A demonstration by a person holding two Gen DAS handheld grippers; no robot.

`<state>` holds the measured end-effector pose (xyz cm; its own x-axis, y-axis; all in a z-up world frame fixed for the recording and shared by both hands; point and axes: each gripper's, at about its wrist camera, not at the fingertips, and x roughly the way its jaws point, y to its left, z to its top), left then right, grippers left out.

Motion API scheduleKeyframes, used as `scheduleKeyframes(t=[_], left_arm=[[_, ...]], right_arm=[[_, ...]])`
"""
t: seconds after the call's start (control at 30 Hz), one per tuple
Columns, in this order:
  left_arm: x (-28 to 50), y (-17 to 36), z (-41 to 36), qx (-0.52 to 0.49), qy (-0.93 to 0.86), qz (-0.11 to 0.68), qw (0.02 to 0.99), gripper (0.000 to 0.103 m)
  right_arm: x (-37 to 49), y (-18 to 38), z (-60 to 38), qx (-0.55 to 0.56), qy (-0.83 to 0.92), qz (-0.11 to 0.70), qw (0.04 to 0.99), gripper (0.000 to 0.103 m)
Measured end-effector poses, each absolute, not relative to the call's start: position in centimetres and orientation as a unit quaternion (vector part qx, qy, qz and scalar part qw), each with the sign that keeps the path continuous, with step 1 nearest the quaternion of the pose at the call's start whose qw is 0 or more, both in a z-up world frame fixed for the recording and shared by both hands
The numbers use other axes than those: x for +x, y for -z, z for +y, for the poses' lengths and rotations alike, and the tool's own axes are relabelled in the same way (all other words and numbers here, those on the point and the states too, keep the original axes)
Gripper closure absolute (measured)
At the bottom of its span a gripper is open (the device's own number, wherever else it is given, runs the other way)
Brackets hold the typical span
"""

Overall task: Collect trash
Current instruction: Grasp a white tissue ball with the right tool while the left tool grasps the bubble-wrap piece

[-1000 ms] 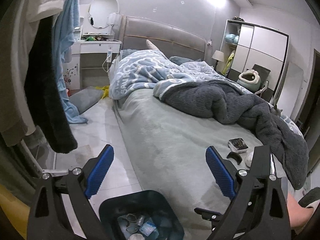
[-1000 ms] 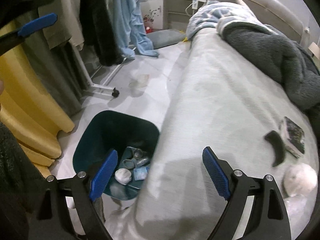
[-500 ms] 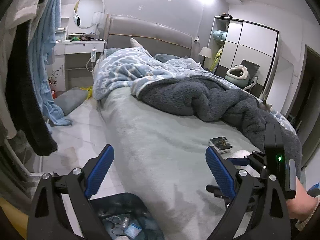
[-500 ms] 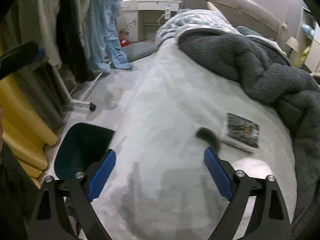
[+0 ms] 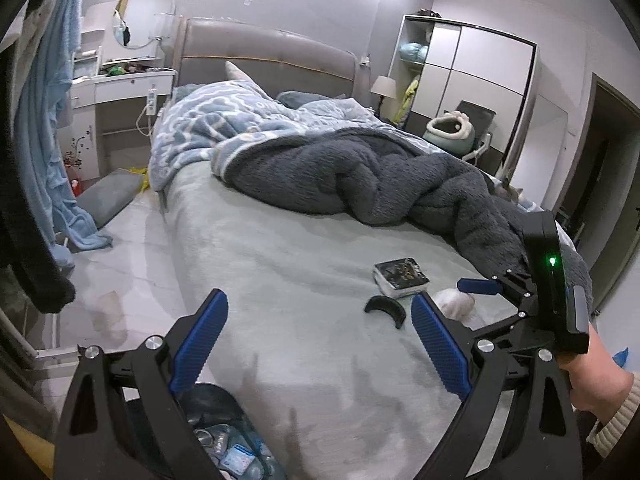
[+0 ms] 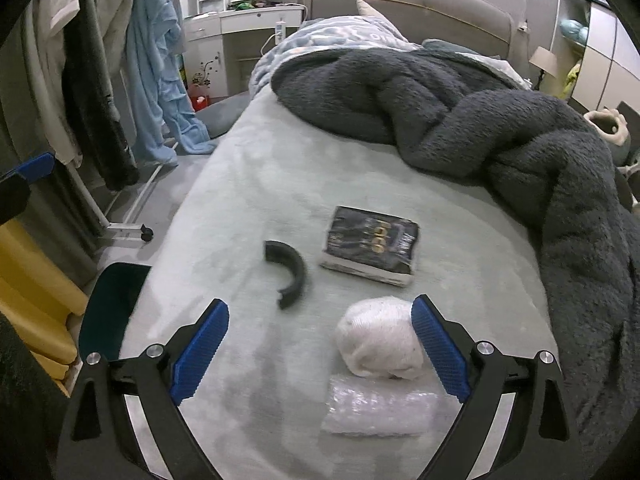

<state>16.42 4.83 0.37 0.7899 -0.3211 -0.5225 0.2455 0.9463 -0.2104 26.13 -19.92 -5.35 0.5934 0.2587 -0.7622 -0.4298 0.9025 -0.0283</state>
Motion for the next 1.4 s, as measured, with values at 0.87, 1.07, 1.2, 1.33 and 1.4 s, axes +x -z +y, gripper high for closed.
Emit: scheduleKeyframes(t=[0.87, 1.07, 1.2, 1.33, 1.4], left_arm=[[17.9, 4.2, -7.0, -0.014, 0.269, 0.346, 0.899, 0.008], [18.2, 5.5, -9.9, 0.001, 0.287, 0.361, 0.887, 0.008], [18.4, 5.9, -11.5, 0.004, 0.297, 0.366, 0.882, 0.008], [18.2, 6.0, -13.3, 0.009, 0.314, 0.365, 0.877, 0.008], [18.0, 6.1, -14.5, 0.016, 0.321, 0.363, 0.875, 0.008]], right_arm=[[28.3, 7.1, -29.5, -0.007, -0.176, 0.428, 0.886, 0.053], [27.6, 6.9, -30.8, 0.036, -0.194, 0.433, 0.880, 0.054], [27.4, 6.5, -32.4, 0.075, -0.199, 0.430, 0.878, 0.054], [27.1, 6.0, -33.5, 0.098, -0.207, 0.423, 0.876, 0.057], [27.1, 6.1, -33.4, 0.099, -0.210, 0.424, 0.875, 0.057]])
